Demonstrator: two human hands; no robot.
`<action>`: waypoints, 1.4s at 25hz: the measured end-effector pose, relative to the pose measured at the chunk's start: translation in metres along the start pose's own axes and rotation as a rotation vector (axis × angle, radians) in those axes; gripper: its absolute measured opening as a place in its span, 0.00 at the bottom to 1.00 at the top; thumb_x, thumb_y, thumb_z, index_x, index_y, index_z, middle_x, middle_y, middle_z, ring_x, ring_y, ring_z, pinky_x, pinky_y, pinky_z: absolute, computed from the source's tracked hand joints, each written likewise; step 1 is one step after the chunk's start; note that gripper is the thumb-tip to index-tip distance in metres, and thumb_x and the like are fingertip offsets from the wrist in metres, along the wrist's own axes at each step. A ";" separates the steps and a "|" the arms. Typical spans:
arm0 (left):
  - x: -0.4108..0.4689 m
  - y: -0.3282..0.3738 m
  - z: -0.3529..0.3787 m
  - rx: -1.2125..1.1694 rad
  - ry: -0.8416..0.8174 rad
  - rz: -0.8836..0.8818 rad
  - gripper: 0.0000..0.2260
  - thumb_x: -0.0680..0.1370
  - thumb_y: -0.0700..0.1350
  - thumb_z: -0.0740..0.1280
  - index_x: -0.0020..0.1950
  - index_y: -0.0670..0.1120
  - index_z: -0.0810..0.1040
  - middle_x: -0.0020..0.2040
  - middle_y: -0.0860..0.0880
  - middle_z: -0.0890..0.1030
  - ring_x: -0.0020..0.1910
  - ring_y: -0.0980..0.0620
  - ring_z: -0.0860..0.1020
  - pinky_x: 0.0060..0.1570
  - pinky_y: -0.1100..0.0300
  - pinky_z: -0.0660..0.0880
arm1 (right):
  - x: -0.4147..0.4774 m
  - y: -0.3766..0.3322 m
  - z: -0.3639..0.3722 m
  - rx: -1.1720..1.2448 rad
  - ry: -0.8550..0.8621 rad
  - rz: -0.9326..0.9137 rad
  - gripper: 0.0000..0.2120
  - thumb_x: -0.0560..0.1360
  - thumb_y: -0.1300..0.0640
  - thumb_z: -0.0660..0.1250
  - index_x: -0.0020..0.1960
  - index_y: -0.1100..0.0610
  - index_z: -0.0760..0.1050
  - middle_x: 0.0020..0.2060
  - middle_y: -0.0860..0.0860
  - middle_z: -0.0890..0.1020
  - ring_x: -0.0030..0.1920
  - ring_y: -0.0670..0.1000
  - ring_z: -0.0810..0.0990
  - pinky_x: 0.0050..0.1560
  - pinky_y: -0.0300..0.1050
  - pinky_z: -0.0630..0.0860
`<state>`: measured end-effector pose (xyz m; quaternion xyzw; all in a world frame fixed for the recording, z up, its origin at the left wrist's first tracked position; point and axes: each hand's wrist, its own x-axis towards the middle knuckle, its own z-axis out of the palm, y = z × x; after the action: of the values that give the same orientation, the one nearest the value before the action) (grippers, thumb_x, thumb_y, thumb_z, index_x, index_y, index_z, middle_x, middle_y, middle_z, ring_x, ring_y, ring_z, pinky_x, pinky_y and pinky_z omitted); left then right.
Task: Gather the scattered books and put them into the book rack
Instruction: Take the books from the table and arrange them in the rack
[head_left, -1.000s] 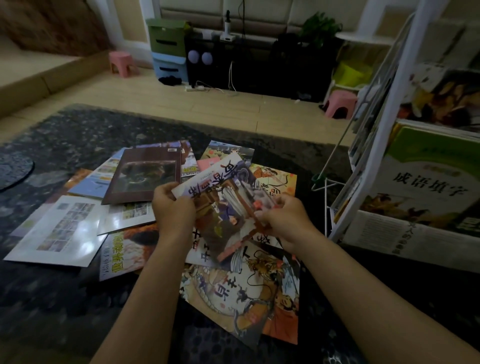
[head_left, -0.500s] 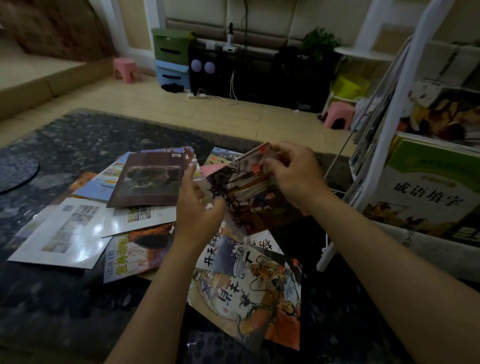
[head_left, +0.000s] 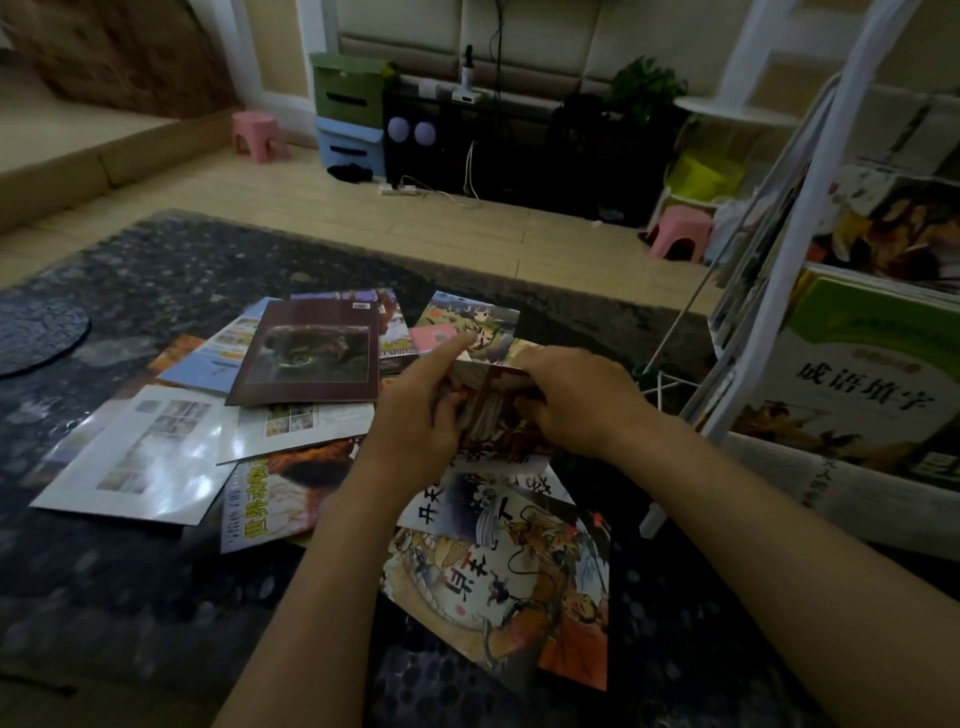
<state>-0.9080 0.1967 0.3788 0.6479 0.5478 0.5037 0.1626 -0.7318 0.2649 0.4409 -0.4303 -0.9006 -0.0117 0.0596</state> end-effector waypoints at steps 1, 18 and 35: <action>0.000 -0.001 0.000 0.032 0.013 0.010 0.26 0.77 0.30 0.62 0.71 0.51 0.70 0.58 0.49 0.77 0.53 0.54 0.76 0.51 0.66 0.76 | -0.003 0.004 0.000 -0.034 -0.026 0.034 0.17 0.78 0.52 0.65 0.66 0.49 0.72 0.60 0.51 0.79 0.58 0.55 0.78 0.48 0.49 0.76; 0.117 0.210 -0.016 -0.051 0.137 0.273 0.23 0.75 0.36 0.71 0.62 0.58 0.71 0.51 0.59 0.78 0.52 0.54 0.80 0.51 0.50 0.80 | -0.080 0.082 -0.229 0.127 0.386 0.010 0.14 0.75 0.56 0.73 0.56 0.55 0.73 0.50 0.54 0.78 0.51 0.57 0.78 0.50 0.54 0.77; 0.190 0.290 0.143 0.659 0.023 0.468 0.13 0.74 0.41 0.68 0.57 0.43 0.73 0.52 0.43 0.74 0.45 0.41 0.75 0.37 0.50 0.75 | -0.129 0.248 -0.237 -0.224 0.481 0.219 0.13 0.78 0.58 0.67 0.62 0.57 0.71 0.57 0.56 0.75 0.59 0.59 0.76 0.48 0.51 0.75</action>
<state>-0.6517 0.3112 0.6276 0.7668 0.5194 0.3318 -0.1793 -0.4358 0.3036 0.6535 -0.5137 -0.8019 -0.2064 0.2246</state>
